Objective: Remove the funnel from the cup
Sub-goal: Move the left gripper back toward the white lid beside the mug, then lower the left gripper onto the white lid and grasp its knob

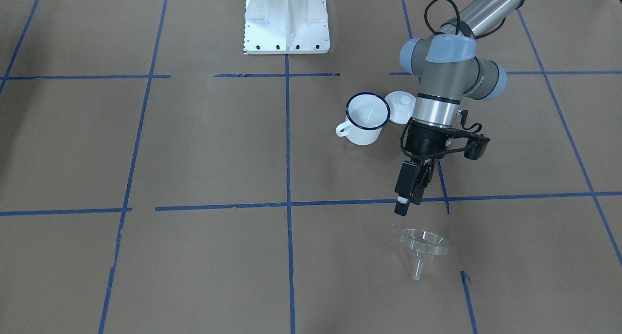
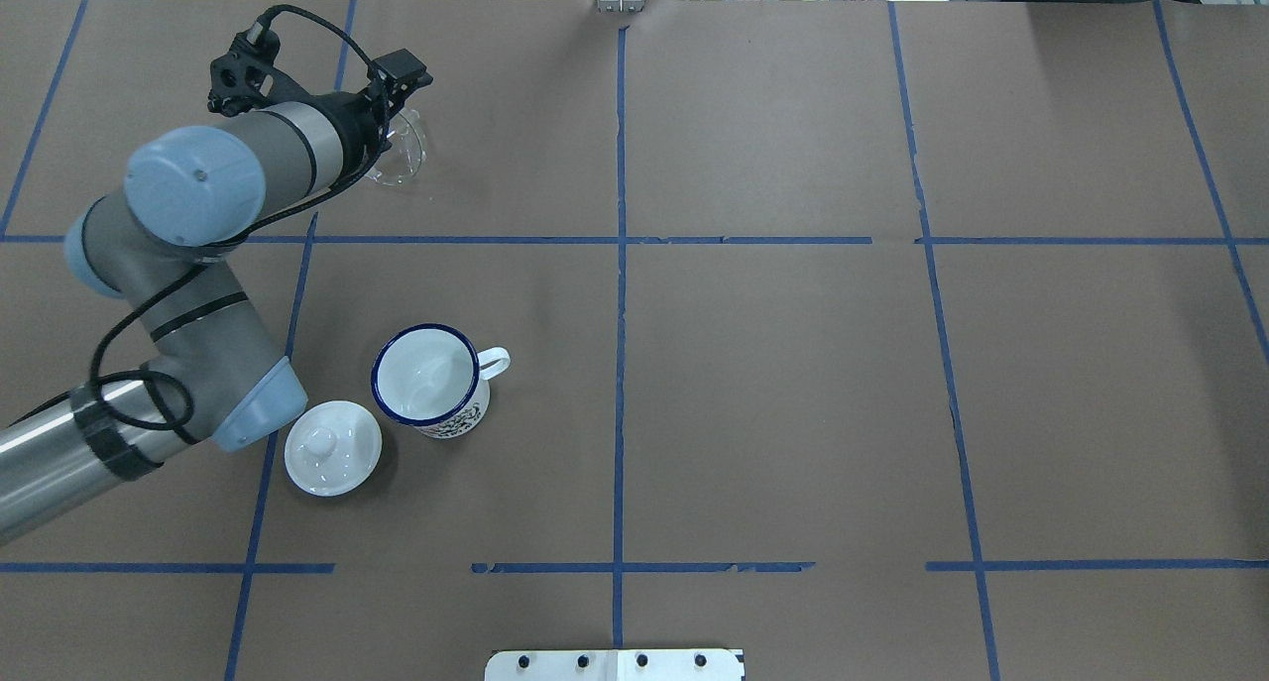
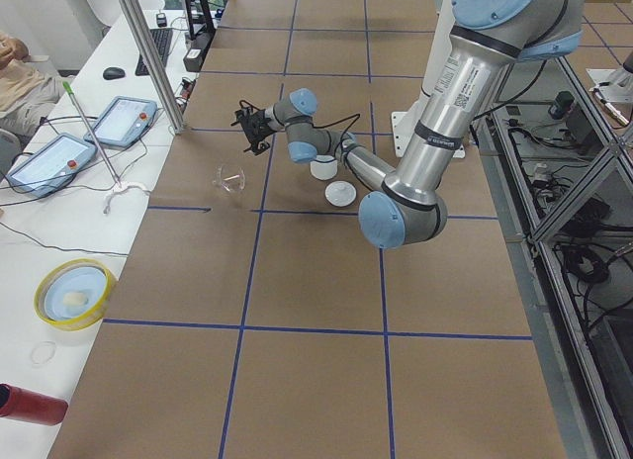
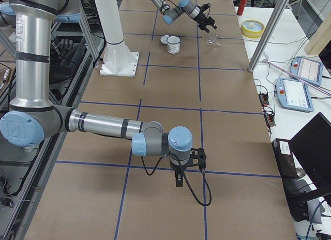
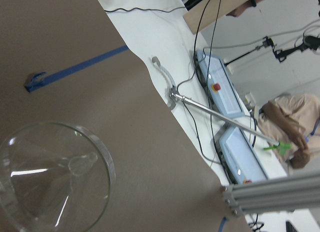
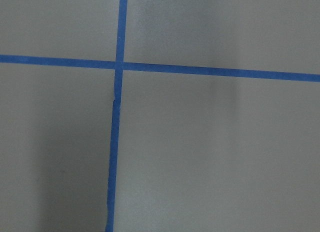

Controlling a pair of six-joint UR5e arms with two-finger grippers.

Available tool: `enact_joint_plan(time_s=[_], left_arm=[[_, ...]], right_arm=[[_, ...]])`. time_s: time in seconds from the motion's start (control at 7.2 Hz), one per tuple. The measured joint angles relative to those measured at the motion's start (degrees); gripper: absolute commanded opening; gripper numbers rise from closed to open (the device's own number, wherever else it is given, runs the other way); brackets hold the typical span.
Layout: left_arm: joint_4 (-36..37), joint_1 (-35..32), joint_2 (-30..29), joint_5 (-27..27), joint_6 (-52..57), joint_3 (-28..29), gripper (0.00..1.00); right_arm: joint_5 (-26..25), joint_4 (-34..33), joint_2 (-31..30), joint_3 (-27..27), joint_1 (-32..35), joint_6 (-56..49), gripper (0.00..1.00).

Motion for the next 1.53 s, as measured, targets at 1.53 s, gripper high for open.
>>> enact_joint_plan(time_s=[1.53], left_arm=[[28.6, 9.5, 18.3, -24.4, 33.7, -19.8, 0.99]], right_arm=[[0.0, 0.0, 0.0, 0.0, 0.0, 0.0, 1.00]])
